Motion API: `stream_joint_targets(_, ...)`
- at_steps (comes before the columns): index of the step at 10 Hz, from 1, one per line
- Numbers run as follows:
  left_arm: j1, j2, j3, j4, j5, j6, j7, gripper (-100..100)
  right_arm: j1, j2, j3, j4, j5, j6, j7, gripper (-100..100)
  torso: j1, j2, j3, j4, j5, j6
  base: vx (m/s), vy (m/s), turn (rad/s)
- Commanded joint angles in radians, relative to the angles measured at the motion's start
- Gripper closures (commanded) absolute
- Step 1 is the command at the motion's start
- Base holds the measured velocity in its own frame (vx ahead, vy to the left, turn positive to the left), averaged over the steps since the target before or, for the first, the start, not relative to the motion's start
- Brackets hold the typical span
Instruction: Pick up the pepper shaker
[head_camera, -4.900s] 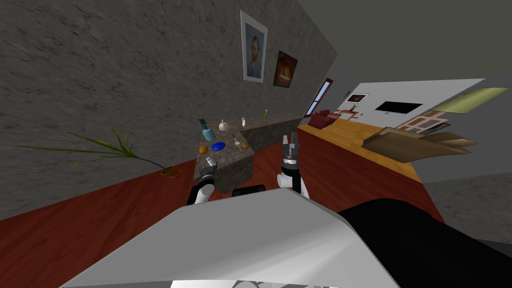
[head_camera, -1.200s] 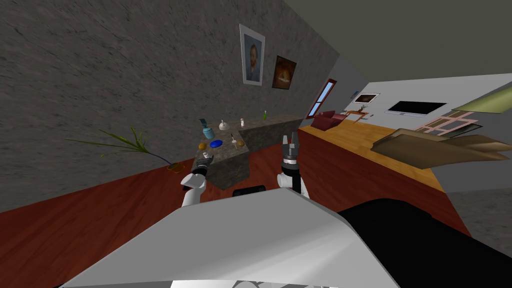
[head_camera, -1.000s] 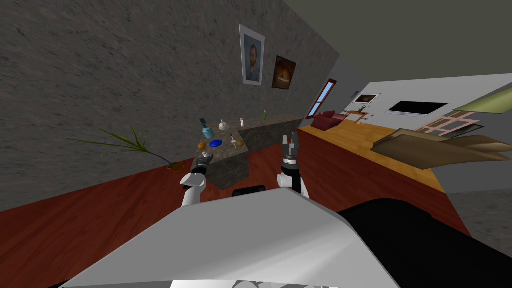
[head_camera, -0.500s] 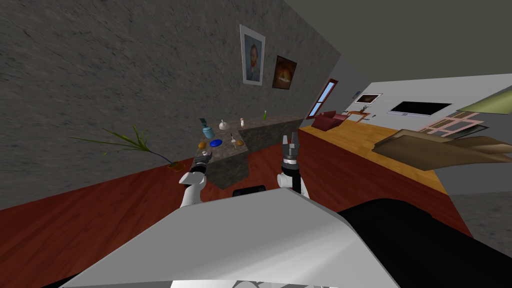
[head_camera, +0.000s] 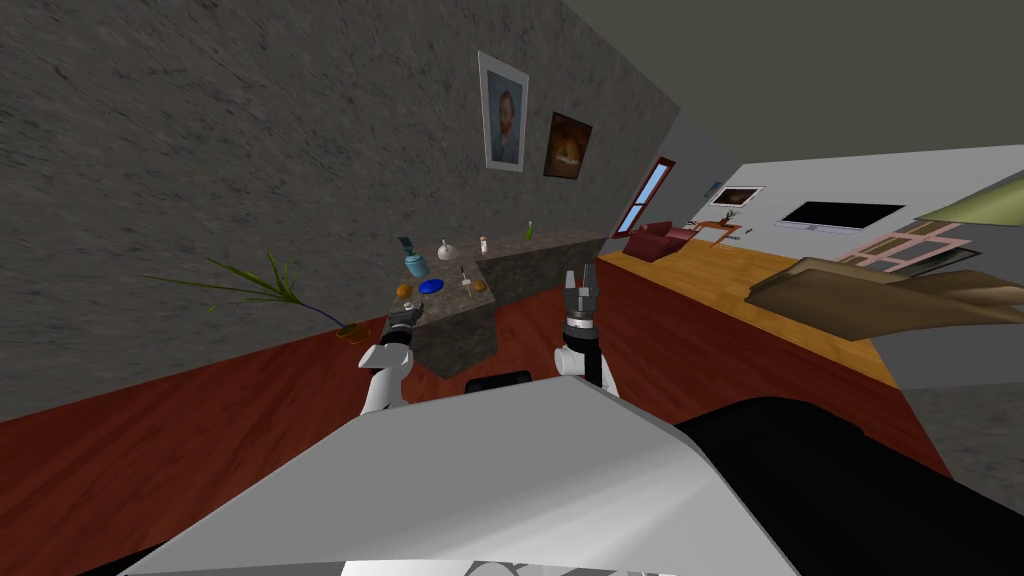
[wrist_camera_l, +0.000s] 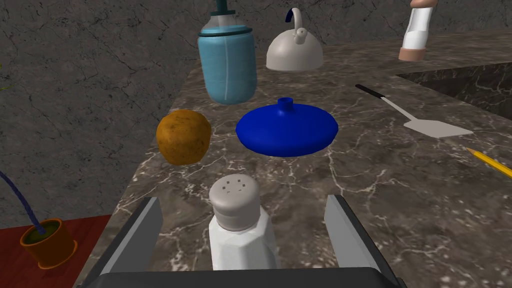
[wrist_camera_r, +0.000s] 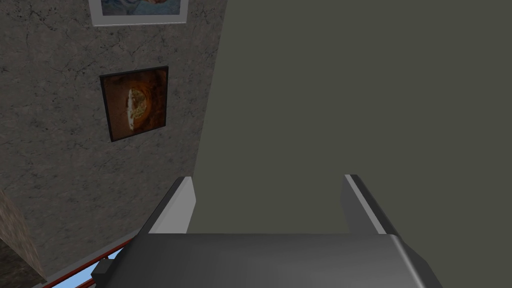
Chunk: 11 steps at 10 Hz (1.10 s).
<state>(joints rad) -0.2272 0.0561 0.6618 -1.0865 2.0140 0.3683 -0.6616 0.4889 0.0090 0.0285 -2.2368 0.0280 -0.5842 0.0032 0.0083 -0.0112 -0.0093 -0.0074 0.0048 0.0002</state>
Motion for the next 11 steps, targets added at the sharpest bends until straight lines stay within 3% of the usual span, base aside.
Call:
stream_joint_targets(1,0.0,0.0,0.0,0.0,0.0,0.0,0.0,100,0.0,0.0,0.0,0.0,0.0,0.0,0.0,0,0.0,0.0,0.0,0.0,0.0,0.0,0.0,0.0,0.0)
stream_joint_targets(5,0.0,0.0,0.0,0.0,0.0,0.0,0.001,100,0.0,0.0,0.0,0.0,0.0,0.0,0.0,0,0.0,0.0,0.0,0.0,0.0,0.0,0.0,0.0,0.0)
stream_joint_targets(6,0.0,0.0,0.0,0.0,0.0,0.0,0.001,0,0.0,0.0,0.0,0.0,0.0,0.0,0.0,0,0.0,0.0,0.0,0.0,0.0,0.0,0.0,0.0,0.0)
stream_joint_targets(7,0.05,-0.01,-0.05,-0.05,-0.05,-0.05,0.051,100,0.0,0.0,0.0,0.0,0.0,0.0,0.0,0,0.0,0.0,0.0,0.0,0.0,0.0,0.037,0.054,-0.049)
stream_joint_targets(8,0.066,-0.01,-0.067,-0.061,-0.078,-0.063,0.077,100,0.0,0.0,0.0,0.0,0.0,0.0,0.0,0,0.003,-0.002,-0.002,-0.002,0.002,0.0,0.043,0.071,-0.036)
stream_joint_targets(9,0.066,-0.01,-0.067,-0.061,-0.114,-0.063,0.119,100,0.0,0.0,0.0,0.0,0.0,0.0,0.0,0,0.005,-0.004,-0.004,-0.004,0.003,0.001,0.02,0.034,-0.018)
stream_joint_targets(10,0.066,-0.01,-0.067,-0.061,-0.127,-0.063,0.136,100,0.0,0.0,0.0,0.0,0.0,0.0,0.0,0,0.005,-0.005,-0.006,-0.007,0.005,-0.001,0.0,0.0,0.0)
stream_joint_targets(11,0.115,-0.019,-0.128,-0.122,-0.17,-0.12,0.182,100,0.0,0.0,0.0,0.0,0.0,0.0,0.0,0,0.005,-0.004,-0.007,-0.009,0.007,-0.002,0.031,0.044,-0.038)
